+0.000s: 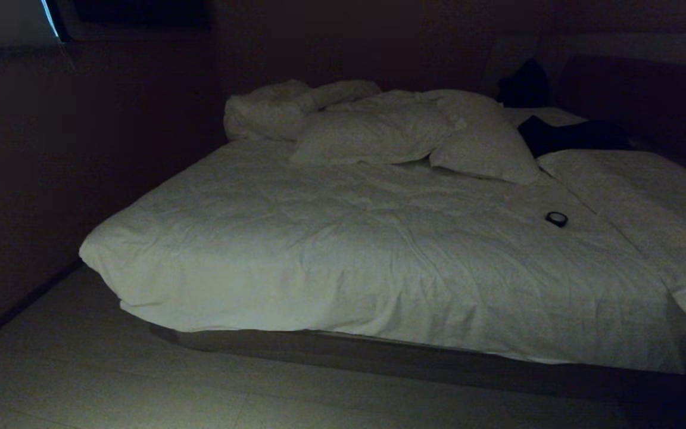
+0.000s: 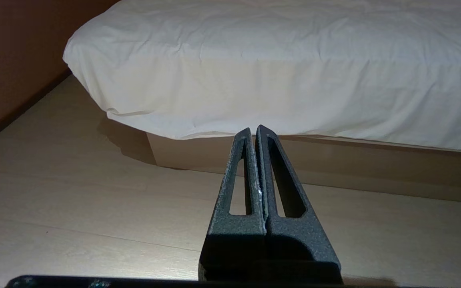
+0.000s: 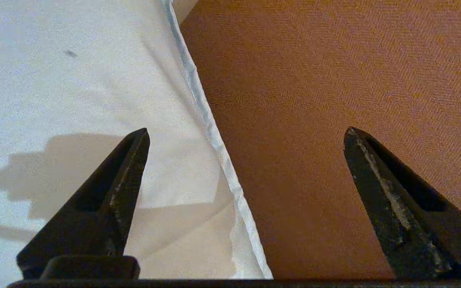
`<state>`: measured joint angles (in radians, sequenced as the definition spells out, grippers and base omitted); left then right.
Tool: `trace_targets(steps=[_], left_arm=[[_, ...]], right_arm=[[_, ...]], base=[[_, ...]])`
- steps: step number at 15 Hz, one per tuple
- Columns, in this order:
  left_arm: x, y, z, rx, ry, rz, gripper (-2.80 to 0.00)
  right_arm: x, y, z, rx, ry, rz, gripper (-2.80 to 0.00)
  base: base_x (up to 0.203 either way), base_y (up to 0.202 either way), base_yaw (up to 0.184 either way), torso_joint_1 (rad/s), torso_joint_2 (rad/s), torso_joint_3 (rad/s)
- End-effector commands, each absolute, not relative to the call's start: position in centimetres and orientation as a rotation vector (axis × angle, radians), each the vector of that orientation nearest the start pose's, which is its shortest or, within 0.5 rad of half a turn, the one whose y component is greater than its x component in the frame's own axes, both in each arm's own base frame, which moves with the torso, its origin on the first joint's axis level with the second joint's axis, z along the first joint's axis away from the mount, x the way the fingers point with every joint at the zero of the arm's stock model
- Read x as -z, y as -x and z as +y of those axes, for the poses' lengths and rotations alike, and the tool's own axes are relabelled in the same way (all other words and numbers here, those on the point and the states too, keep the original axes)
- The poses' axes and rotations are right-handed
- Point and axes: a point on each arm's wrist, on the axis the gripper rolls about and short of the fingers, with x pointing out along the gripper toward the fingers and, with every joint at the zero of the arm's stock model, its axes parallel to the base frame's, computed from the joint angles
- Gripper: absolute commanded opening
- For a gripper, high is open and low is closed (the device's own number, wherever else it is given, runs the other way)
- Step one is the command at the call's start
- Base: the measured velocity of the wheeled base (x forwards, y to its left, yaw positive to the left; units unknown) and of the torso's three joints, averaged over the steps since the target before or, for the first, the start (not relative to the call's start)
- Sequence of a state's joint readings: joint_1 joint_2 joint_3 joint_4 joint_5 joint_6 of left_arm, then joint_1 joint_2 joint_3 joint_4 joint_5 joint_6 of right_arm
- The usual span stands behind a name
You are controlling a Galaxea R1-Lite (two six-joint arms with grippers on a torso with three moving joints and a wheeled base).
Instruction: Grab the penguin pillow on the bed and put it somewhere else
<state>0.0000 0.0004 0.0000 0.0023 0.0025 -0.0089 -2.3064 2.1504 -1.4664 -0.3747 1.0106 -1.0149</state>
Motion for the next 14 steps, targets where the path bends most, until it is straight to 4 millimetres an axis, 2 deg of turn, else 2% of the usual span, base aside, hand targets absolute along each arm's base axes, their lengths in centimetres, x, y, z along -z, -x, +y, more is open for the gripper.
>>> trace_targets(steps=[1,3,6,8,10,14], left_arm=[[-7.5,2.3,0.0,-0.003,0.009,0.005,-2.80],[-7.5,2.3,0.0,-0.003,0.009,0.005,-2.80],[-7.5,2.3,0.0,-0.003,0.009,0.005,-2.80],[-7.5,2.3,0.0,-0.003,0.009,0.005,-2.80],[-7.5,2.3,0.0,-0.003,0.009,0.005,-2.80],[-7.5,2.3,0.0,-0.003,0.009,0.005,-2.80]], right_arm=[[-17.6,27.6,-33.4,1.144,0.584,0.610,0.00],[-18.3,27.2,-33.4,1.139,0.633,0.607,0.00],[-20.9,23.6,-33.4,1.099,0.635,0.552,0.00],[-22.3,19.4,-33.8,1.046,0.581,0.474,0.00],[-22.4,14.3,-34.0,1.012,0.477,0.421,0.00],[-19.7,4.8,-33.3,0.940,0.245,0.404,0.00]], base=[[0.000,0.000,0.000,0.000,0.00,0.000],[0.000,0.000,0.000,0.000,0.00,0.000],[0.000,0.000,0.000,0.000,0.00,0.000],[0.000,0.000,0.000,0.000,0.00,0.000],[0.000,0.000,0.000,0.000,0.00,0.000],[0.000,0.000,0.000,0.000,0.00,0.000]])
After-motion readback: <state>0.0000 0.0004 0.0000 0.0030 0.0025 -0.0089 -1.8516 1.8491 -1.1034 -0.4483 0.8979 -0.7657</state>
